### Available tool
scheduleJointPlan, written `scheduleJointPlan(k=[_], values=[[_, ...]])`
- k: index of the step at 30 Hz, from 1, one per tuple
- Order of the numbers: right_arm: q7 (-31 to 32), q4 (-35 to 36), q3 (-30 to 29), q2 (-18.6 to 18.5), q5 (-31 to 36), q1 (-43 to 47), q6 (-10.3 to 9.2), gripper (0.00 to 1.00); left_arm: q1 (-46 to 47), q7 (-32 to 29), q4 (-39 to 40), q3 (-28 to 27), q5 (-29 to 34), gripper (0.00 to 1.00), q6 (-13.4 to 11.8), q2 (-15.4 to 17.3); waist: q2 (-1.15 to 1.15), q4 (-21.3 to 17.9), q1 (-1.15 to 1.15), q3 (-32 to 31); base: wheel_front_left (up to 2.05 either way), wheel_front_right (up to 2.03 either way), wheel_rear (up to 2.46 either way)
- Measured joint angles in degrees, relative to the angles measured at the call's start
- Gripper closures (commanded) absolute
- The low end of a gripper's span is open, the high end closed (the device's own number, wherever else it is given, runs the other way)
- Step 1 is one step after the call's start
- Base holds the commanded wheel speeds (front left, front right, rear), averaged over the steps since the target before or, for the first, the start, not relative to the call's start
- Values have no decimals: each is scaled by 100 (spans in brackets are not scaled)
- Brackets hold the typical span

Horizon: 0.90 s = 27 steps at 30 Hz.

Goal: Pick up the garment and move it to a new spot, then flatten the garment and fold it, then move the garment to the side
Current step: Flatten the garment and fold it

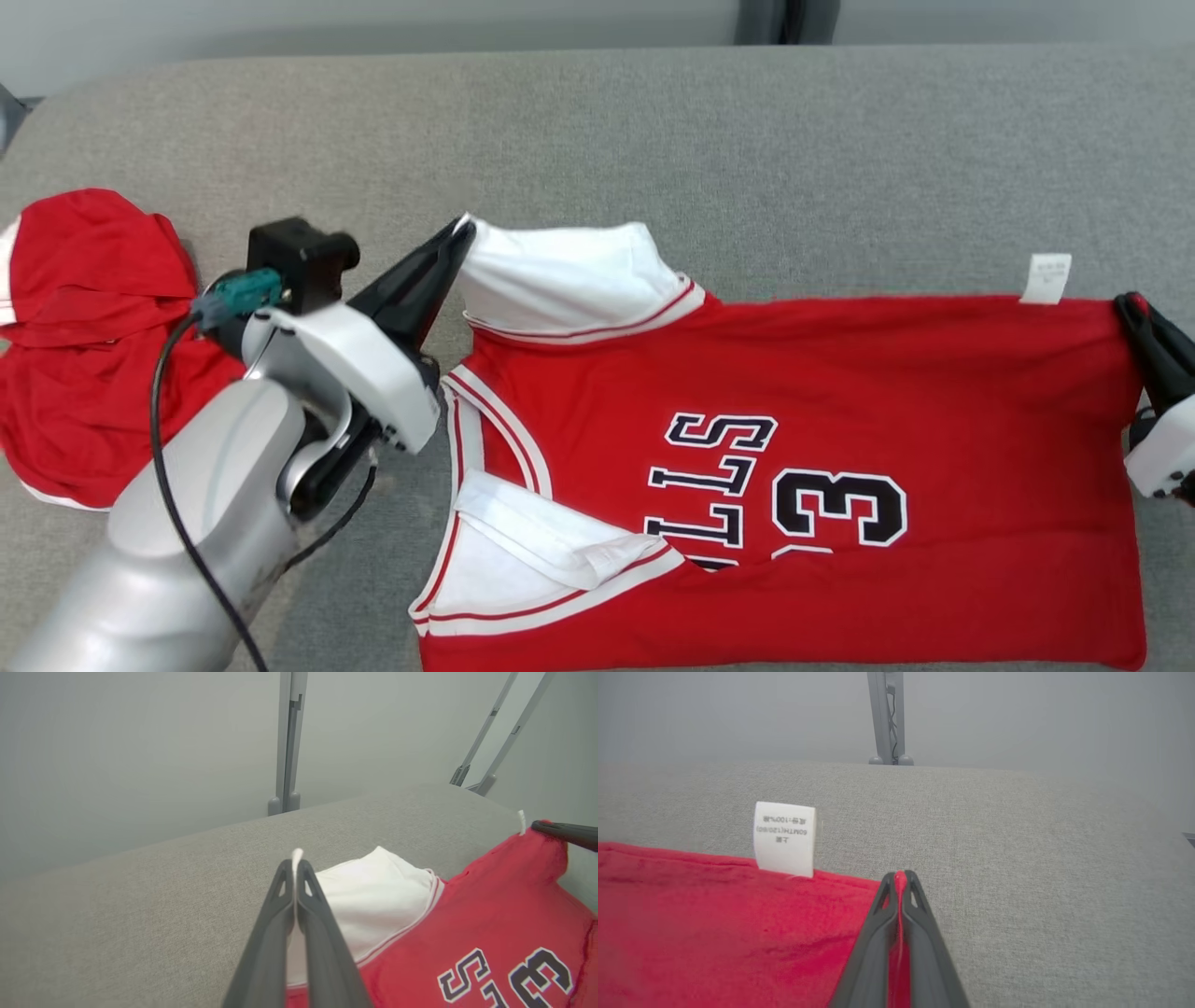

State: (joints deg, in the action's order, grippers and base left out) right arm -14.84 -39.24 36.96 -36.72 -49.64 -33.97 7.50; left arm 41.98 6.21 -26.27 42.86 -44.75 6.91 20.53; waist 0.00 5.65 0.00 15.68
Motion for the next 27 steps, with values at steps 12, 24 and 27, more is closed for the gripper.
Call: scheduleJointPlan(k=[12,24,27], values=[[-16,330,-391,-52,-63,740,0,100,-1188,-391,1656,2,-291,100,-219,944,0,34,0,-360,0,0,0],[252,724,-223,-250,-361,1196,0,100,-1882,-1139,2873,348,-530,100,-193,1741,0,31,0,-500,0,0,0],[328,855,-141,-382,-359,1237,0,100,-1996,-1310,3060,405,-598,100,-192,1918,0,17,0,-526,0,0,0]])
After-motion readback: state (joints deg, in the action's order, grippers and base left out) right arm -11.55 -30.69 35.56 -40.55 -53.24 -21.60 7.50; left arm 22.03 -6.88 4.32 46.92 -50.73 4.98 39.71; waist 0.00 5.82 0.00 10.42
